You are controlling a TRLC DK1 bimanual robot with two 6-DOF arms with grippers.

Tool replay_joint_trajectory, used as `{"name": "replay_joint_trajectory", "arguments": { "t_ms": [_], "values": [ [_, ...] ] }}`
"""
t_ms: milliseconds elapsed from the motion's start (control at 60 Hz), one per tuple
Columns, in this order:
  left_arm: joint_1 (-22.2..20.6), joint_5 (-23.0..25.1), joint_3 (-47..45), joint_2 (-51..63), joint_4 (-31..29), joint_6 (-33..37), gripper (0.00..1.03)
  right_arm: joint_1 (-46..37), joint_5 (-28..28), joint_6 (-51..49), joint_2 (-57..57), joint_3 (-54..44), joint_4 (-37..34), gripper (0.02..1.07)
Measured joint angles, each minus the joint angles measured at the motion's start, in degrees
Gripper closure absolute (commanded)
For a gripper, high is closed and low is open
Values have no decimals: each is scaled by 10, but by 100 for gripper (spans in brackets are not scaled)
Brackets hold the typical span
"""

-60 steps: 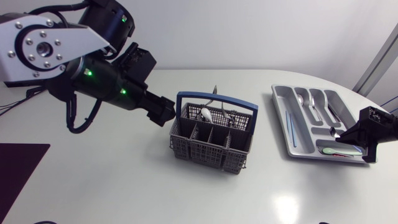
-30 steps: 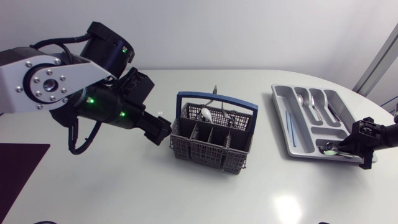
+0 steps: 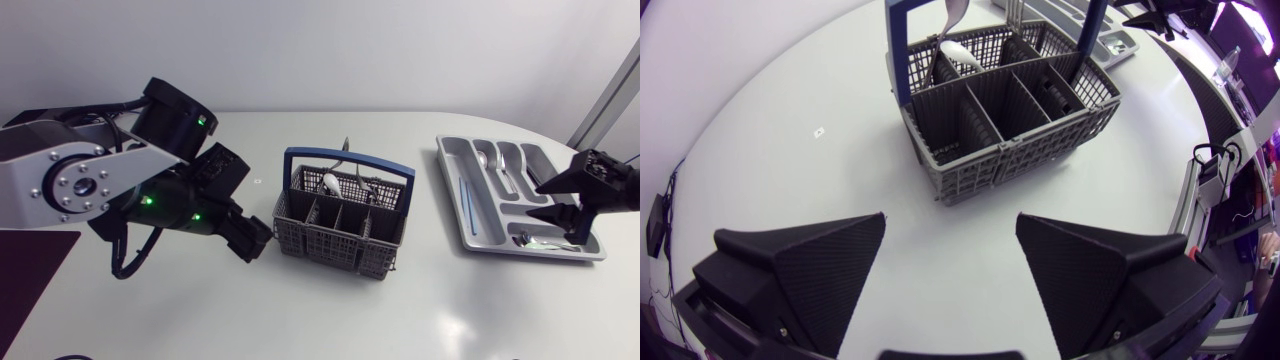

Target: Unload the cutlery basket into the drawer organizer.

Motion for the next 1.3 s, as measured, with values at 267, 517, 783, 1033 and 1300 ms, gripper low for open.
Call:
{"name": "replay_joint_trajectory", "arguments": {
  "t_ms": [267, 517, 783, 1033, 1300],
  "values": [
    [-11, 2, -42, 0, 38, 20, 55, 198, 5, 247, -5, -15, 66, 61],
    [-20, 11, -69, 20, 78, 35, 80, 293, 10, 382, 108, 35, 92, 96],
    [-21, 17, -69, 79, 127, 43, 81, 322, 3, 479, 191, 148, 103, 96],
    [-7, 31, -54, 127, 163, 43, 81, 347, -38, 482, 193, 146, 66, 96],
    [43, 52, -13, 179, 195, 54, 81, 358, -52, 461, 125, 66, 39, 97]
  ]
}}
